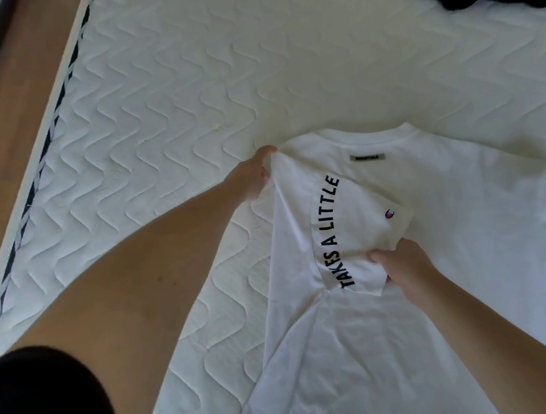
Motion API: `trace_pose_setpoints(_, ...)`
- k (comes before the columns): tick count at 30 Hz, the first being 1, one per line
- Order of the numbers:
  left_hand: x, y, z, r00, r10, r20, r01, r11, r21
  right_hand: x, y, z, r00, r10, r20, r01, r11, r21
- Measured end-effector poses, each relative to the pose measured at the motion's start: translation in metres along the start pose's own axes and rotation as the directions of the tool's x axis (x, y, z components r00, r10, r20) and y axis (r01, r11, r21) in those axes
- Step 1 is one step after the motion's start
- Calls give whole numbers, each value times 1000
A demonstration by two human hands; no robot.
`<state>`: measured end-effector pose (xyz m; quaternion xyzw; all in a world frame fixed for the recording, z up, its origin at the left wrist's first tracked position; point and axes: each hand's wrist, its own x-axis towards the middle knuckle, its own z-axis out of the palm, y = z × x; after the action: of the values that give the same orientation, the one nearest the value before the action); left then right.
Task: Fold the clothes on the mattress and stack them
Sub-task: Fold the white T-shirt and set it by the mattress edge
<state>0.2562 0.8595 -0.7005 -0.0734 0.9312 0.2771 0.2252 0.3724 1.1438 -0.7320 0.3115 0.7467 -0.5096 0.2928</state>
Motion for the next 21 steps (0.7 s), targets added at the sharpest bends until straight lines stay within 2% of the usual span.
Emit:
trace_pose_setpoints(4, 30, 5, -15, 990, 70, 125, -84, 990, 114, -1, 6, -8, 998, -53, 22, 51, 996, 79)
trace_pose_setpoints(7, 51, 12, -29, 975, 111, 191, -164, 944, 285, -2, 9, -12, 995, -81, 56, 74, 990, 124)
trace_pose_setpoints(10, 69, 19, -47, 965, 126, 231, -210, 899, 385, 1, 11, -14, 993, -105, 51, 100, 991, 89)
trace_pose_setpoints(13, 81, 27, -62, 950, 79, 303, -219, 859, 464, 2, 14, -14, 993, -111, 24, 110, 993, 45)
trace_pose_setpoints(17, 95, 40, -62, 952, 78, 295, -257, 726, 638, 2, 19, -11, 992, -119, -28, 120, 992, 32)
trace_pose_setpoints(21, 96, 50, -40, 972, 51, 232, -213, 616, 758, 5, 25, -7, 987, -129, -97, 130, 992, 2)
